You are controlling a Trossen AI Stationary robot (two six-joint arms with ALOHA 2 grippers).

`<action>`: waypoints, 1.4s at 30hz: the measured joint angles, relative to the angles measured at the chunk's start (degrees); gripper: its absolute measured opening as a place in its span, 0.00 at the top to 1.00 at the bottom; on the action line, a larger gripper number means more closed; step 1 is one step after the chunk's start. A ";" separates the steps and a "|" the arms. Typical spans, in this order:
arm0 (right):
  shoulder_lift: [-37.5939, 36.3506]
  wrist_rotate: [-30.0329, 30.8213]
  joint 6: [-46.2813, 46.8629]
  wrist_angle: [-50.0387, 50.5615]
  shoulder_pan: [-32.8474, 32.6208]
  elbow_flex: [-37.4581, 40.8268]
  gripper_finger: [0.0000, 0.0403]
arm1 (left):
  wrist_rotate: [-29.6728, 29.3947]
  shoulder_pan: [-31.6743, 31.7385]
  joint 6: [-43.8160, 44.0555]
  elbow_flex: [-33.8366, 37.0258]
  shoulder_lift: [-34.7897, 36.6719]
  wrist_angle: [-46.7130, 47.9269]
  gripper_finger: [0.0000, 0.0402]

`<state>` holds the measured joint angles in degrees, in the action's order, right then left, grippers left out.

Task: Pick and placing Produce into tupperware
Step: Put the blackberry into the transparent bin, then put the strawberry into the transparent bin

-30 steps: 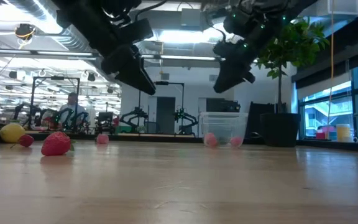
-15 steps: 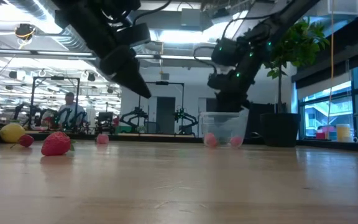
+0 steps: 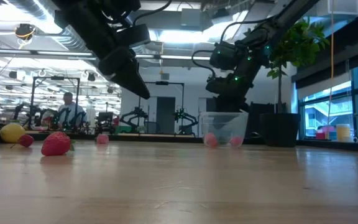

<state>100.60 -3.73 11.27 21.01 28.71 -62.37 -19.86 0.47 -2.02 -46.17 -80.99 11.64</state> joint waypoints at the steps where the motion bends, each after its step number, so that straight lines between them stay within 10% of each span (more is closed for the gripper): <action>1: 0.00 0.00 0.00 -0.04 0.00 0.00 0.71 | 0.00 0.00 0.02 0.00 0.00 0.02 0.34; 27: -0.02 0.02 0.02 0.38 -0.02 -0.33 0.59 | -0.02 0.00 -0.05 0.00 0.00 -0.07 0.34; 42: -0.53 -0.42 -2.75 14.26 -8.23 -17.63 0.59 | 0.00 -0.12 4.99 0.00 0.00 9.13 0.34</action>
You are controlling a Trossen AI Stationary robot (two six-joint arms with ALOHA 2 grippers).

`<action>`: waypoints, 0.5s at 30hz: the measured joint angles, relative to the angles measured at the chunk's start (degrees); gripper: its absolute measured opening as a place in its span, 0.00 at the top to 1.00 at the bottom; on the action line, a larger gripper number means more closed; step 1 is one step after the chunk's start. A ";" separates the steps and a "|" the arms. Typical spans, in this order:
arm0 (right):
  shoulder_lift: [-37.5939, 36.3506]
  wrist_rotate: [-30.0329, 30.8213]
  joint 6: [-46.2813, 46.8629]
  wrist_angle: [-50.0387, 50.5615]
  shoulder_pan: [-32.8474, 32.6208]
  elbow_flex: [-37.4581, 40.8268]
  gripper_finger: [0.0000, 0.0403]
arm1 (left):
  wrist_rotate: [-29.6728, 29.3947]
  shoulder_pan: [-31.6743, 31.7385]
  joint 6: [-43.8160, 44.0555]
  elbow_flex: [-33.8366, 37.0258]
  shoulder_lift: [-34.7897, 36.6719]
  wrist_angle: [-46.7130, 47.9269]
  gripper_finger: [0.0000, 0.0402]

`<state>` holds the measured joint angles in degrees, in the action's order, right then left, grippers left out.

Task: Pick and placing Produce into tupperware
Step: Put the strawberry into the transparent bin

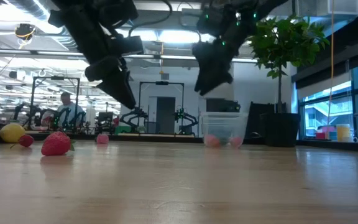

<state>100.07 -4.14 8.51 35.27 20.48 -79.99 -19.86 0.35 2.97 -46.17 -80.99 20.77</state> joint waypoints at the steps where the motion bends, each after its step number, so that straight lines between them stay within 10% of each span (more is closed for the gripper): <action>1: -0.04 0.00 -0.02 -0.20 -1.19 -0.08 0.59 | 0.01 -0.01 1.03 0.00 0.00 0.53 0.34; 15: -4.88 0.28 1.07 -13.90 -14.83 13.57 0.59 | 8.00 -0.99 10.30 -4.79 0.00 12.99 0.34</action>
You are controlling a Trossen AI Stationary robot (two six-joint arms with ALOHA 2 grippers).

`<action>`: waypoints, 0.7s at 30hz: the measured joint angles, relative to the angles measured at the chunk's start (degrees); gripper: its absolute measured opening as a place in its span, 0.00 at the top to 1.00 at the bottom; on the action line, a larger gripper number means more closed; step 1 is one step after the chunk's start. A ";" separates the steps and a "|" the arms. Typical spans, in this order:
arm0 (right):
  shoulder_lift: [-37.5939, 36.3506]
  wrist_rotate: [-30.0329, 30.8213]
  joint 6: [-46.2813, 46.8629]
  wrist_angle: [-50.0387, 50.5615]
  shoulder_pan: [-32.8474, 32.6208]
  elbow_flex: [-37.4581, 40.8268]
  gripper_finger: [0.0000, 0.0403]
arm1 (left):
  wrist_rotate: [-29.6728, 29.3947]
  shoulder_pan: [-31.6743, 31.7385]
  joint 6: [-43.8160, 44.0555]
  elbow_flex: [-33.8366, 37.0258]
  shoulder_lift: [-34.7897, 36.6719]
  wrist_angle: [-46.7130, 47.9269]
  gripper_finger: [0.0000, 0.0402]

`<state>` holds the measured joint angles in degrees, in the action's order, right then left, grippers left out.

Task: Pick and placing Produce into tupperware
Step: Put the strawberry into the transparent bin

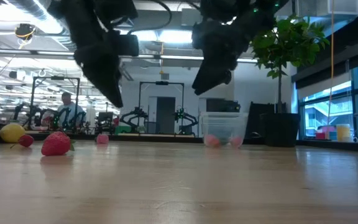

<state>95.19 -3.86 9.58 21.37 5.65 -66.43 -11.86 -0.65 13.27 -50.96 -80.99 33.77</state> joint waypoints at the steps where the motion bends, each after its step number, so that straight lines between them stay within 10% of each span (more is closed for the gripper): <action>1: -0.79 0.66 0.49 -1.65 -0.39 1.20 0.59 | -0.02 -0.27 2.14 -1.28 0.00 2.66 0.34; 21: -6.77 8.95 -4.48 -16.45 0.96 15.38 0.59 | 14.78 -10.97 54.14 -10.29 -7.61 22.75 0.34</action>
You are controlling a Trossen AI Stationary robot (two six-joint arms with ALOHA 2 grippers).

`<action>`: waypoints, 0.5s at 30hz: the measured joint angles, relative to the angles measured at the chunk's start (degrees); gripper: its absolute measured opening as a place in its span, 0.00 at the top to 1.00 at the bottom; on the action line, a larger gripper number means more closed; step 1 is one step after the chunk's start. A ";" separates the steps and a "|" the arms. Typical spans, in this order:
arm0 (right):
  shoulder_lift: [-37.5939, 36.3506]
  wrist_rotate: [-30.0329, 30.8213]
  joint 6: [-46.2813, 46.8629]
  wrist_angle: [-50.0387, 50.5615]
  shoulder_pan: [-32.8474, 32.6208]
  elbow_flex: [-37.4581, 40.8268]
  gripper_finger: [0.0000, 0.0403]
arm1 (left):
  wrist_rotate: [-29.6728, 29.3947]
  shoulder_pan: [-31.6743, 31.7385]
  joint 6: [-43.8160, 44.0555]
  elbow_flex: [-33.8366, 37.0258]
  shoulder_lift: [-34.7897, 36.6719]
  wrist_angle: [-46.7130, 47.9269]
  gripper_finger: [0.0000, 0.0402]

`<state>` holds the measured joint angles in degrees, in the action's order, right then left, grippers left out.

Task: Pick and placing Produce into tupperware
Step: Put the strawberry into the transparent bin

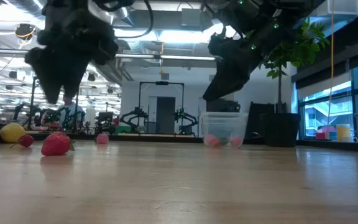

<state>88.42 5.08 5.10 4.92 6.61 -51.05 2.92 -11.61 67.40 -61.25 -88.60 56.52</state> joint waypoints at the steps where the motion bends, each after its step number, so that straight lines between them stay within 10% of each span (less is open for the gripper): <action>1: 0.00 0.00 -0.63 -0.59 0.00 0.00 0.59 | 0.00 -0.49 1.13 -0.09 -1.01 0.00 0.34; 15: 0.02 -0.17 -1.31 -0.42 0.00 0.00 0.59 | -0.24 -1.38 4.53 -1.07 -9.13 -2.94 0.34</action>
<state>88.44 4.91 3.79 4.49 6.61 -51.05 2.68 -12.99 71.94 -62.33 -97.73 53.58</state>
